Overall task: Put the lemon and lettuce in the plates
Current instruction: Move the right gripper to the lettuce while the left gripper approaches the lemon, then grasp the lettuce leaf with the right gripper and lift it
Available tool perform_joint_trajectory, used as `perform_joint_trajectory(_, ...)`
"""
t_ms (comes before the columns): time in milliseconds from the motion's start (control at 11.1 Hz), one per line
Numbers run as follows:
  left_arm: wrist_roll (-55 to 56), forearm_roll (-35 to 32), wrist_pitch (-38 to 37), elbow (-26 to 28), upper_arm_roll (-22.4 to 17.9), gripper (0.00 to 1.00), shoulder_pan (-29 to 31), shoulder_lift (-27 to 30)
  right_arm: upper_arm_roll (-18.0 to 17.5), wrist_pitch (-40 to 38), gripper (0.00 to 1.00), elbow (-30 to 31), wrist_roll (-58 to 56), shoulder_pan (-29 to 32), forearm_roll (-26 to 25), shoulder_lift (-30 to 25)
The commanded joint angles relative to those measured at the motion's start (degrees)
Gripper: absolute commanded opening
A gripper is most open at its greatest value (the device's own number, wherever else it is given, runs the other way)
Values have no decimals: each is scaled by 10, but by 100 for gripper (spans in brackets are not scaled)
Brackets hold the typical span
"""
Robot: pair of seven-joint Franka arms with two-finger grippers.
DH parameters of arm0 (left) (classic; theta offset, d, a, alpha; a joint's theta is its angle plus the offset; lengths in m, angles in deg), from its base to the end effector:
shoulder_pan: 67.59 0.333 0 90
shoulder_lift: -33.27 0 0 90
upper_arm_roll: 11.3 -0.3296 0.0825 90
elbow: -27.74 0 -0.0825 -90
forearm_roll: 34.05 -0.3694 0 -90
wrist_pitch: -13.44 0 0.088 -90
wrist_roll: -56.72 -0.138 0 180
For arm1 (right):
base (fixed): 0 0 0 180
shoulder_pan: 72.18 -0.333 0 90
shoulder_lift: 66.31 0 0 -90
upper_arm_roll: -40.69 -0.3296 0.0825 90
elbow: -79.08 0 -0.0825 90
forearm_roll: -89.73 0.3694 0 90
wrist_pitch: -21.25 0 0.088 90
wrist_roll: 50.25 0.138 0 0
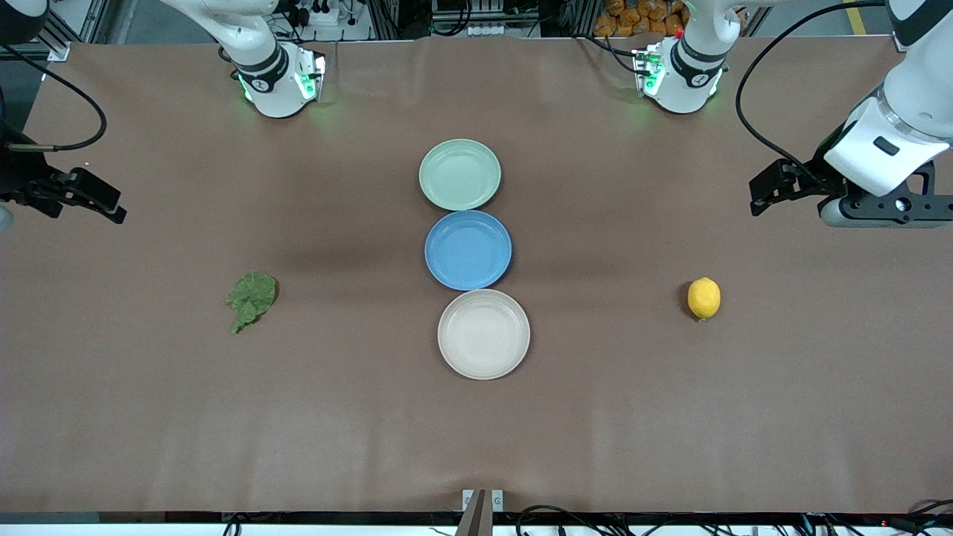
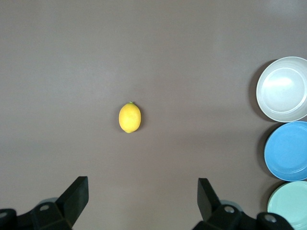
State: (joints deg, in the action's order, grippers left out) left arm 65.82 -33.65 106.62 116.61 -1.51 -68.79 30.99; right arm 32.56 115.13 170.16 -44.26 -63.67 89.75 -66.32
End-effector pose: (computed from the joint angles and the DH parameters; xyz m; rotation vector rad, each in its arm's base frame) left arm 0.5491 -0.1057 0.5997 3.1209 -0.0507 0.0516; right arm 0.5480 -0.0036 0.6047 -3.1331 0.1744 -0.0768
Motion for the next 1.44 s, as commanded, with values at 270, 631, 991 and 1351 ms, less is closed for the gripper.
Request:
perform_joint_trajectory(270,-4,13,-15,-14,0,100,4,-11,0,-5,100,12,-22,1,9,-1)
perform_joint_trajectory(631,2,4,-18,-14,-2,100,-2,-63,-2,85,100,103,-22,-2,9,3)
perform_joint_trajectory(991,0,0,-2,-13,-3,100,10,-140,-2,201,100,203,-22,-2,7,57)
perform_joint_trajectory(1351,0,-12,59,-12,-3,100,9,-192,0,396,100,280,-18,-2,3,152)
